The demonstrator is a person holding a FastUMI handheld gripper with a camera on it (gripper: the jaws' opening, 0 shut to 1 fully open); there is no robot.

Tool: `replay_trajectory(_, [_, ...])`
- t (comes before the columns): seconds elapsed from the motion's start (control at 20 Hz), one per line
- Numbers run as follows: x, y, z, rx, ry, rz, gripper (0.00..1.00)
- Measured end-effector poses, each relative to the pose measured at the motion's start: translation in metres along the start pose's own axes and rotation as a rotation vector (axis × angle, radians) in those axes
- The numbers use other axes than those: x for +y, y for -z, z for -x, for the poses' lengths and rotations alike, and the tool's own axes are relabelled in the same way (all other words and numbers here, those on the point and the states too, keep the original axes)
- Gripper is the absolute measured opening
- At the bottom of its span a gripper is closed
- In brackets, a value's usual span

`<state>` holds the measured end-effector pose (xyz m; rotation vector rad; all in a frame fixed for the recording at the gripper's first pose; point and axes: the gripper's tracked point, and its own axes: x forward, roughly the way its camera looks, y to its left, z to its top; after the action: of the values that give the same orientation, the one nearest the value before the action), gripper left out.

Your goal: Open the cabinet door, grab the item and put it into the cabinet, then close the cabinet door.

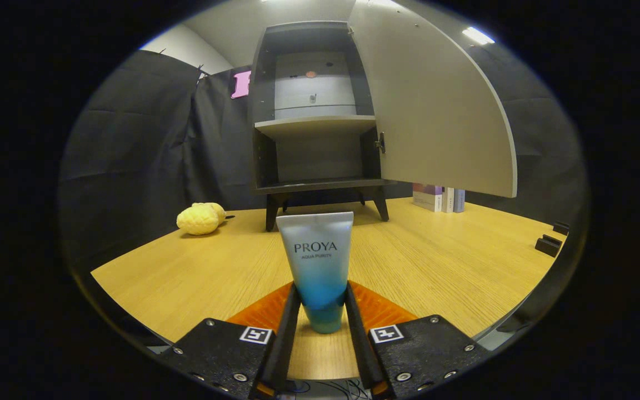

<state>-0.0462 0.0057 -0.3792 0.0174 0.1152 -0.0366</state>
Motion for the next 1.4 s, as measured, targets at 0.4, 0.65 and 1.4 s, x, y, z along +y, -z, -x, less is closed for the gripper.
replay_trajectory(0.4, [-0.006, -0.038, 0.002, 0.02, 0.002, -0.013, 0.46])
replay_trajectory(0.65, [-0.001, -0.1, 0.001, 0.027, -0.004, -0.001, 0.46])
replay_trajectory(1.4, [0.04, -0.35, -0.098, -0.08, -0.059, 0.098, 0.46])
